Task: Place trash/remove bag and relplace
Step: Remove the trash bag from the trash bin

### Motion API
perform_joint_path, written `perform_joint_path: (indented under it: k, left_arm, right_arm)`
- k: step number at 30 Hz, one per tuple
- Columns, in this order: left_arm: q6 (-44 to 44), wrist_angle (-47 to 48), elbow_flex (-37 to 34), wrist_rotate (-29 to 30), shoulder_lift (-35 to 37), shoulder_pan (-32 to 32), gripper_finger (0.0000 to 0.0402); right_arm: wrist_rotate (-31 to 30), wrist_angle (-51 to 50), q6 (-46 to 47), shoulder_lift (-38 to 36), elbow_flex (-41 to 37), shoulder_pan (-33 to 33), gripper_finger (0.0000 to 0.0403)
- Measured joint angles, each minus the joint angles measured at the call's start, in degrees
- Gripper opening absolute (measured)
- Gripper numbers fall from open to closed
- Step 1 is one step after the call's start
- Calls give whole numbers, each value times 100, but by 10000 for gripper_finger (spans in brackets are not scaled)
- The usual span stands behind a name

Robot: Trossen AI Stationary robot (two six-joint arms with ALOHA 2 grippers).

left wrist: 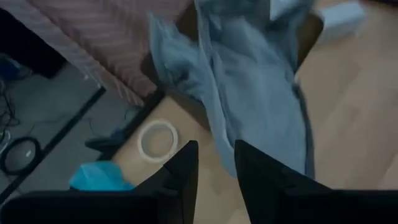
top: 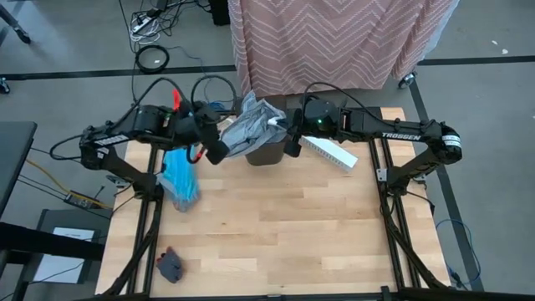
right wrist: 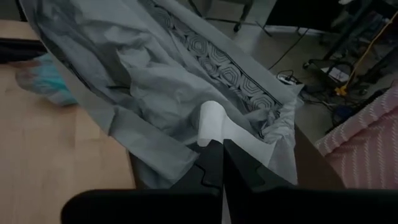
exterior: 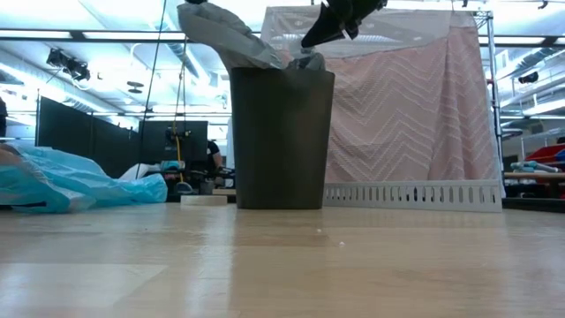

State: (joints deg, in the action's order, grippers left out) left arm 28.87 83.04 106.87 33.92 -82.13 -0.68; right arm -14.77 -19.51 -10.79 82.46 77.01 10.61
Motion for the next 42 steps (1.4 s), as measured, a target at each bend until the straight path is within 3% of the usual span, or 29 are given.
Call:
perform_joint_path:
  k: [11,22,37,42]
  left_arm:
    - [88,31,-202,-291,-117,4,113]
    - [286,64,383,-317,-106,-1,113]
    - [310,257,-39,-324,-358,0,112]
    - [480,506,-39,-232,-356,44,81]
  right_arm:
    - [0,31,-35,0,0,0,0]
    - [-1,33,-149,0,0,0,0]
    - [160,71,-329,0,0,0,0]
    - [204,68,-348,0,0,2,0]
